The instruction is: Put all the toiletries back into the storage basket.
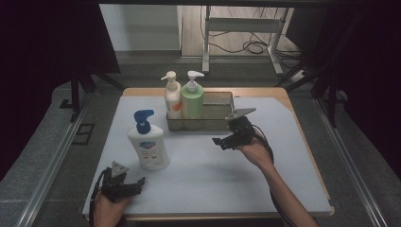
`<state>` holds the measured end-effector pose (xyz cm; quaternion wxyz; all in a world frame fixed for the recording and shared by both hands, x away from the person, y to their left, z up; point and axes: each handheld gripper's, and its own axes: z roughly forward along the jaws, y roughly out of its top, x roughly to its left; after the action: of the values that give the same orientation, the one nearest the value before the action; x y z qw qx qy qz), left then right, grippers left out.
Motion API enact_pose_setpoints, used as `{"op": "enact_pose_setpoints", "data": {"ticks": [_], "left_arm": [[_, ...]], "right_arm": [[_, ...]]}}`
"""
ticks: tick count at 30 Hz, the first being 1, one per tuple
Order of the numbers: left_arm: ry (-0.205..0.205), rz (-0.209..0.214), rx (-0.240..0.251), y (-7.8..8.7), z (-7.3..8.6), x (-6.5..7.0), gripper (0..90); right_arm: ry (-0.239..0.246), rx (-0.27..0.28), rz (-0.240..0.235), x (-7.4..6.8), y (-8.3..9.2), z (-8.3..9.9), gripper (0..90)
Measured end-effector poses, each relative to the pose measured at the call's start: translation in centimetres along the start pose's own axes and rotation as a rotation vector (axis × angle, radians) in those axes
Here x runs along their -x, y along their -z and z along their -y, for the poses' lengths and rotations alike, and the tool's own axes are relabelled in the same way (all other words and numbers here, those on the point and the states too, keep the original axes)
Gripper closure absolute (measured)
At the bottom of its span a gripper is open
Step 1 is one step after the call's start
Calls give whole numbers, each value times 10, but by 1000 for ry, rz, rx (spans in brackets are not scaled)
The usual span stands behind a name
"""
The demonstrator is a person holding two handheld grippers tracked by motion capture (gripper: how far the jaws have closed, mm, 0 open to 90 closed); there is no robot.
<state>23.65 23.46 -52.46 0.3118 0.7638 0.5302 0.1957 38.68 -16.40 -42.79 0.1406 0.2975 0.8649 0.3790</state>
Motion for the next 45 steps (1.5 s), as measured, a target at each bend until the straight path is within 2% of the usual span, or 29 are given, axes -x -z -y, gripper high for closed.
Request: {"op": "enact_pose_setpoints", "data": {"ticks": [7,15,21,33,39,45], "left_arm": [[1,0,-8,0,-1,0,128],[10,9,-16,0,-3,-1,125],[9,13,-21,2,-5,-4,162],[4,-3,7,4,-12,-13,323],[1,10,19,3,-17,-19,466],[7,32,24,1,-23,-23,624]], "right_arm": [[9,-5,9,-5,8,11,0],[-10,-2,12,-8,18,29,0],[-22,16,15,-11,25,44,0],[-43,31,16,-17,28,73,2],[-64,27,22,-19,27,89,13],[-60,1,37,-25,25,103,24]]}}
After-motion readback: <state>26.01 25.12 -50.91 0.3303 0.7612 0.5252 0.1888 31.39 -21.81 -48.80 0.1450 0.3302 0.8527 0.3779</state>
